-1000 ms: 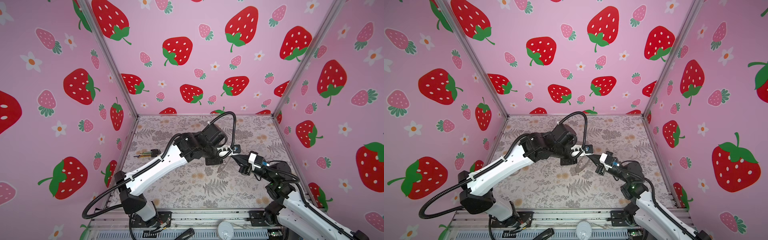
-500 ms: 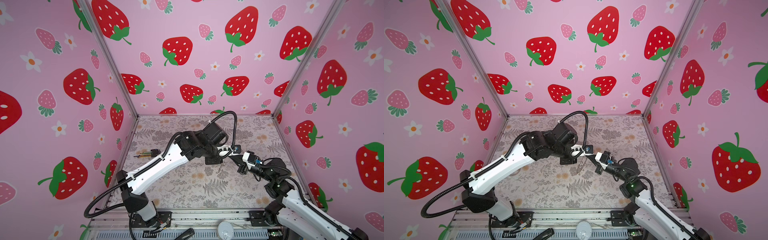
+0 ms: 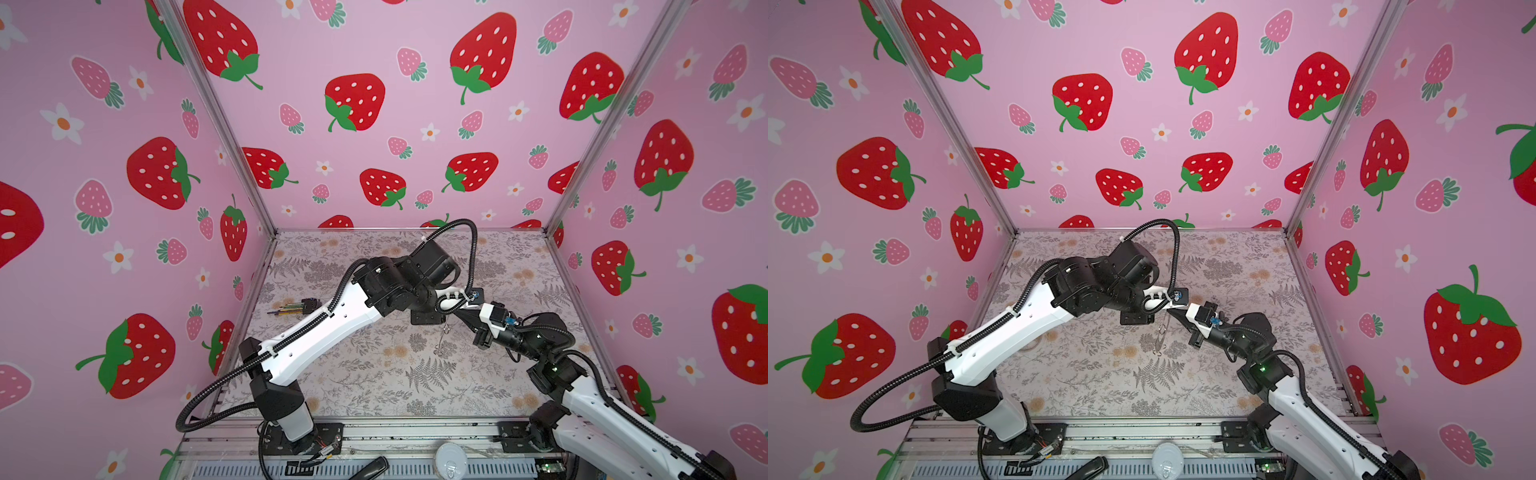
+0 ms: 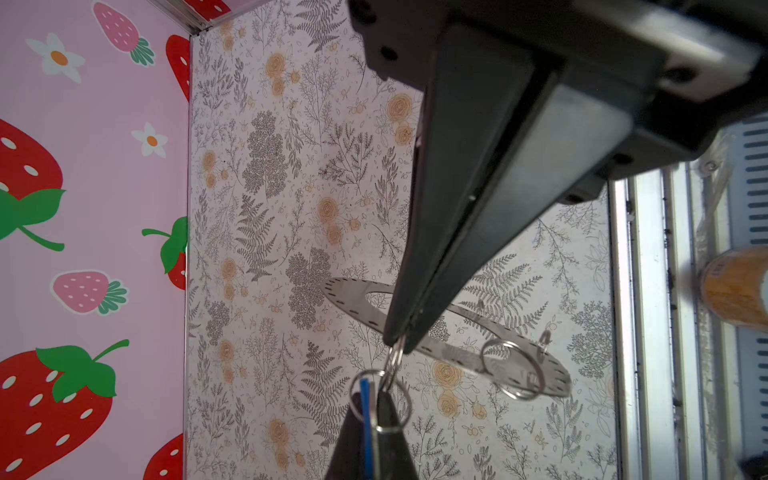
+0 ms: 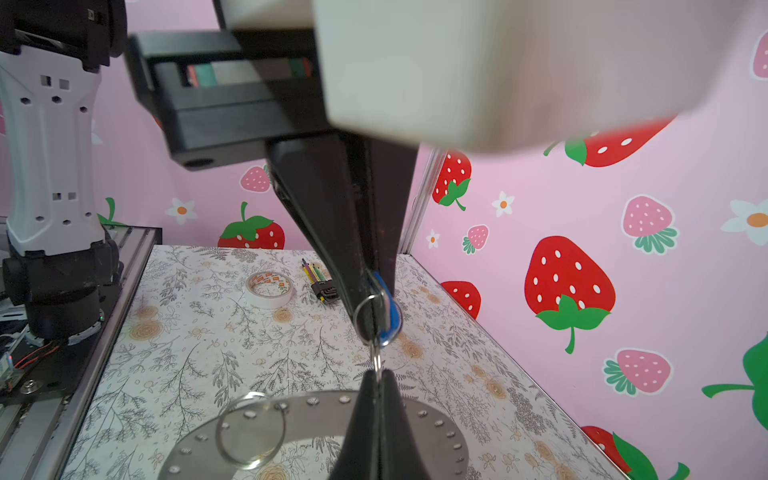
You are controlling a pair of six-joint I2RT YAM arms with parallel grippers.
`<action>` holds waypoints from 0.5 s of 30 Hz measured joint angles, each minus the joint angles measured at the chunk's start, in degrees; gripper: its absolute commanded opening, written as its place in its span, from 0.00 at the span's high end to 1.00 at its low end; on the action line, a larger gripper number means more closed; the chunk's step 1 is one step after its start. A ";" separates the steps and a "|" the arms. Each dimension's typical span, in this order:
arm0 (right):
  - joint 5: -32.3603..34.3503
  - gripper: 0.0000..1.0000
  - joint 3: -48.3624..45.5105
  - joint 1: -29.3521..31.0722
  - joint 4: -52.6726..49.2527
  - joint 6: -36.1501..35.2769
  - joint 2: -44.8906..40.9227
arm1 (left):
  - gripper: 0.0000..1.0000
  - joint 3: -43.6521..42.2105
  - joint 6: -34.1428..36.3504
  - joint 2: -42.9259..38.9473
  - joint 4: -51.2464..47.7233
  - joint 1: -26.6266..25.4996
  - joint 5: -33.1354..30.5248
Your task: Put the keys on the keyring
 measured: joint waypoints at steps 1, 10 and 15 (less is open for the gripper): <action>0.24 0.94 0.11 -0.07 -0.39 -0.07 0.20 | 1.00 0.02 0.15 0.17 -0.11 0.00 -0.33; 6.80 0.65 -0.33 -3.26 -1.64 0.50 1.03 | 1.00 0.57 -2.12 3.63 -0.17 1.68 -1.62; 22.58 0.54 -2.75 -6.01 -4.72 2.32 -1.99 | 1.00 0.31 -6.36 8.37 4.94 4.11 2.36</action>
